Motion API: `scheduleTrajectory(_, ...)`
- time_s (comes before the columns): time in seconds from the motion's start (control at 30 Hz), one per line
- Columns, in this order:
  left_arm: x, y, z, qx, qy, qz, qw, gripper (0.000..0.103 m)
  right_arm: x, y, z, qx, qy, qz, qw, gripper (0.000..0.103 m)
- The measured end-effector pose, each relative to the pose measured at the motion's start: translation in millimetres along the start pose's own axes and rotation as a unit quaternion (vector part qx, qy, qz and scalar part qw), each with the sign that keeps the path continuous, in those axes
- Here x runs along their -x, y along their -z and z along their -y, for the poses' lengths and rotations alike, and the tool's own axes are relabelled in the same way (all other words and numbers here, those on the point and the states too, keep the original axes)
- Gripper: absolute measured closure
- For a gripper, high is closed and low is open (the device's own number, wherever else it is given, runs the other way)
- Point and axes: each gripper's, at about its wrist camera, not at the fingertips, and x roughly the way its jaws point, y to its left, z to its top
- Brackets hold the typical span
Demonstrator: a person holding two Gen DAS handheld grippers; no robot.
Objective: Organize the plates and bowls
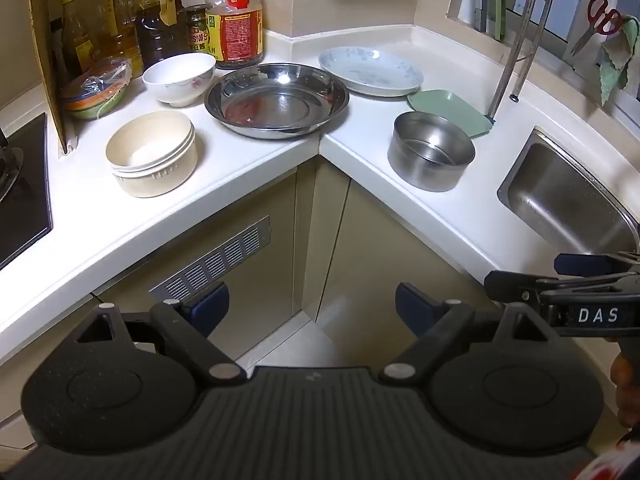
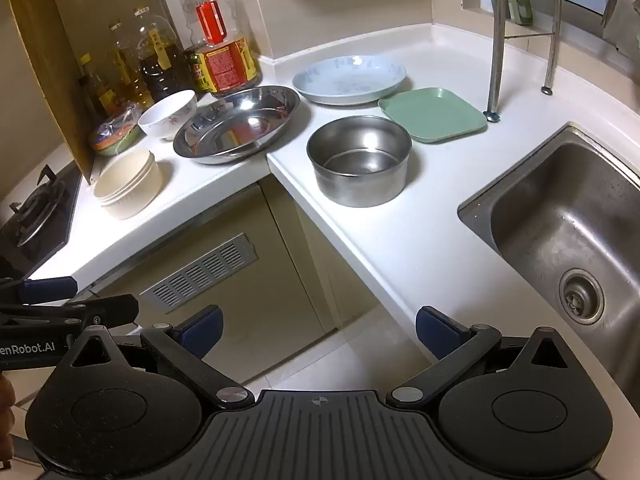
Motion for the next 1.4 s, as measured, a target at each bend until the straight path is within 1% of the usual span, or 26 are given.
scheduleTrajectory(1.4, -2.8, 0.9, -3.9, 0.006, 0.0, -0.005, 1.0, 0.014, -6.3, -5.6, -3.0, 0.002, 0.0, -0.001, 1.0, 0.001)
